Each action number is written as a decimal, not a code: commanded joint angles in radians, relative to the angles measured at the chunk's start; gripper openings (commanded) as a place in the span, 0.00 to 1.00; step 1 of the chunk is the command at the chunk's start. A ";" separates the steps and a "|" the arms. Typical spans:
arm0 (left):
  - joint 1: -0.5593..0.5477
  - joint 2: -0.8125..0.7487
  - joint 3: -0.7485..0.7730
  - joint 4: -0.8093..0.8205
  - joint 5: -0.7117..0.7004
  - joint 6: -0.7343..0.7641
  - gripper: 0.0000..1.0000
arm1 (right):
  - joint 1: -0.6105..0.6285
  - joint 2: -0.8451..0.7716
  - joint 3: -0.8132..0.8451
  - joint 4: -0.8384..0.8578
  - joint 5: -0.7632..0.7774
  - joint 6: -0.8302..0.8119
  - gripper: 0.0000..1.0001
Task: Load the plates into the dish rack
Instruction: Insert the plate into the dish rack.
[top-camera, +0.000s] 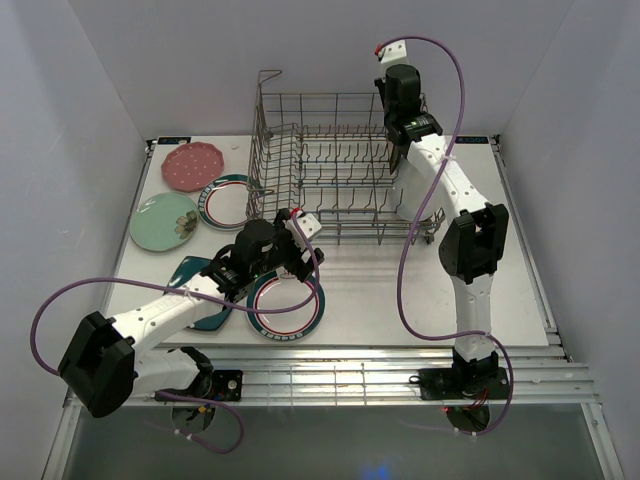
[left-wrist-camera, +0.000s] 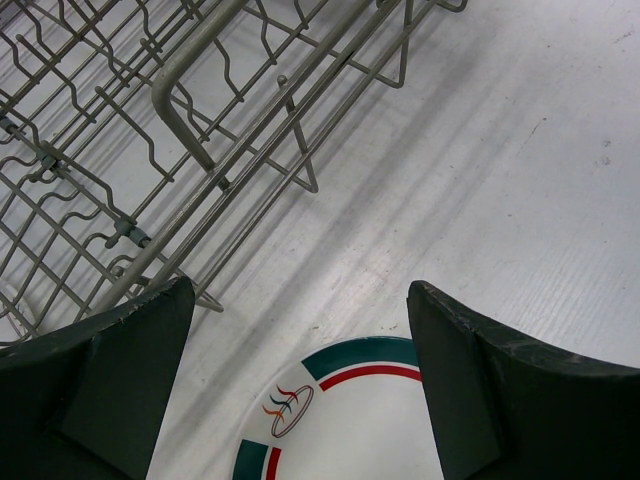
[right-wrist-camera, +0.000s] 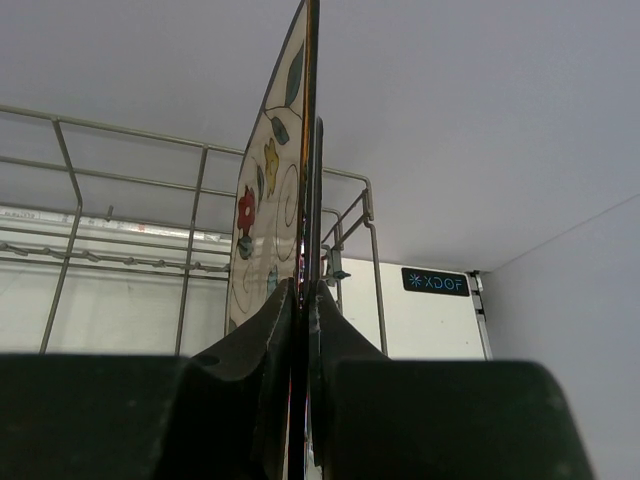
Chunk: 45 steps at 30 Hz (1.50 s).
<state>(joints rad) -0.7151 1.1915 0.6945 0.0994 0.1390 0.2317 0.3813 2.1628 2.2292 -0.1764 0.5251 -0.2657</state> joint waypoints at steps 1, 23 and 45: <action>0.006 -0.007 0.003 0.013 0.004 0.005 0.98 | -0.007 -0.035 0.104 0.230 0.006 -0.001 0.08; 0.008 0.010 0.013 0.002 0.004 0.005 0.98 | 0.044 0.025 0.104 0.273 0.093 -0.073 0.08; 0.008 0.010 0.016 -0.013 0.022 -0.002 0.98 | 0.027 0.029 0.101 0.186 0.079 0.048 0.08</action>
<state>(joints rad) -0.7143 1.2072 0.6945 0.0967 0.1436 0.2317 0.4103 2.2532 2.2501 -0.1818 0.5919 -0.2569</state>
